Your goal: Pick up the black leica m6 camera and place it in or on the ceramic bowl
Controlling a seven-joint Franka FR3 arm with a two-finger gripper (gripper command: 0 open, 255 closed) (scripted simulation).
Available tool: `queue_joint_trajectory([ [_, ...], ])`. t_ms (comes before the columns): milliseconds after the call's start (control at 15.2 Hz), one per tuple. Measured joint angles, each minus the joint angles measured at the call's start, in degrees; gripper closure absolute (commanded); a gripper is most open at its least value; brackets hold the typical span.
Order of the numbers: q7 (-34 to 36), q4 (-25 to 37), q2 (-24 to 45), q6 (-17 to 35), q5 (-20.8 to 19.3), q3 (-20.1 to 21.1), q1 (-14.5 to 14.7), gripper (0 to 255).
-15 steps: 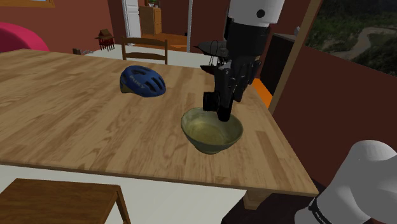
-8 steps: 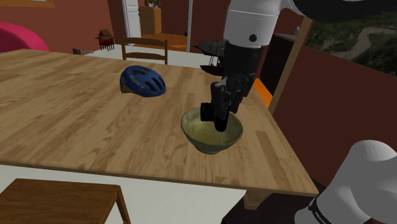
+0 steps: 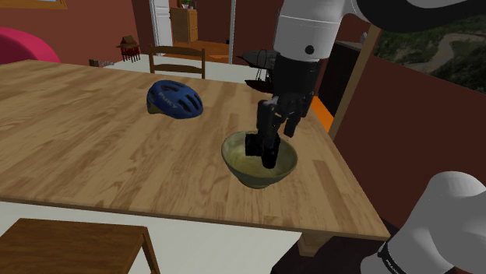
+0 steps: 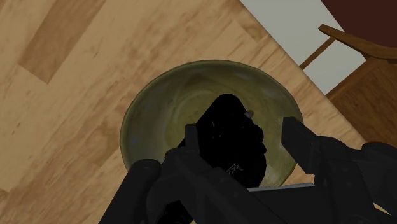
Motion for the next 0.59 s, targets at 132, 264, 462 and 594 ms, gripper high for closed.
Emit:
queue_joint_trajectory([
  [132,0.0,0.01,0.0,0.01,0.0,0.0,0.0,0],
  [264,0.0,0.01,0.0,0.01,0.0,0.0,0.0,0],
  [462,0.17,2.75,0.4,-2.3,-0.2,-0.12,-0.12,0],
  [594,0.36,6.84,1.16,-5.63,-0.53,-0.29,-0.32,0],
])
